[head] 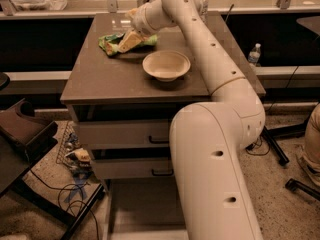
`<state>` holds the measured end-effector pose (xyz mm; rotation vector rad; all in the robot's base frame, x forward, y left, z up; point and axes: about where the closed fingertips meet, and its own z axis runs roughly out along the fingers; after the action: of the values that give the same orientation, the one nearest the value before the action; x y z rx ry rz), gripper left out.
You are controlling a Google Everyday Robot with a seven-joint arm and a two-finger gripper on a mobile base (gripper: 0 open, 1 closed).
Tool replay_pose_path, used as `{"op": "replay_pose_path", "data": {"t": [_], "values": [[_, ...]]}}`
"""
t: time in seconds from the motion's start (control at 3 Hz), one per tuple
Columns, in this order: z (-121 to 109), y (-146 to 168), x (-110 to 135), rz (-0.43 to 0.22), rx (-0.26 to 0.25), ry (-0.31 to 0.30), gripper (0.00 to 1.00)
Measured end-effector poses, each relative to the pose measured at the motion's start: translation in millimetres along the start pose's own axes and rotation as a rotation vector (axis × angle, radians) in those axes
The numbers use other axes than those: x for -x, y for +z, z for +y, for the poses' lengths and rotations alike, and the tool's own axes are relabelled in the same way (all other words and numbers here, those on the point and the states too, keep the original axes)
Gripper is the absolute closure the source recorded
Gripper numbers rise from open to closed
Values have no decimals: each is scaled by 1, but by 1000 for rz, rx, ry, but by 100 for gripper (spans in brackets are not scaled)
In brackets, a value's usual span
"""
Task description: Place green rice chip bag into bottom drawer
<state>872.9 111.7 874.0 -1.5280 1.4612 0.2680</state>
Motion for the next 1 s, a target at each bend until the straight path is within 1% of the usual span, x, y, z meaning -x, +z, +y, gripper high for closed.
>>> {"op": "replay_pose_path", "data": {"t": [0.33,1.0], "values": [[3,6,0,0,8,1,59],[8,14,0,-1,20,2,100]]}}
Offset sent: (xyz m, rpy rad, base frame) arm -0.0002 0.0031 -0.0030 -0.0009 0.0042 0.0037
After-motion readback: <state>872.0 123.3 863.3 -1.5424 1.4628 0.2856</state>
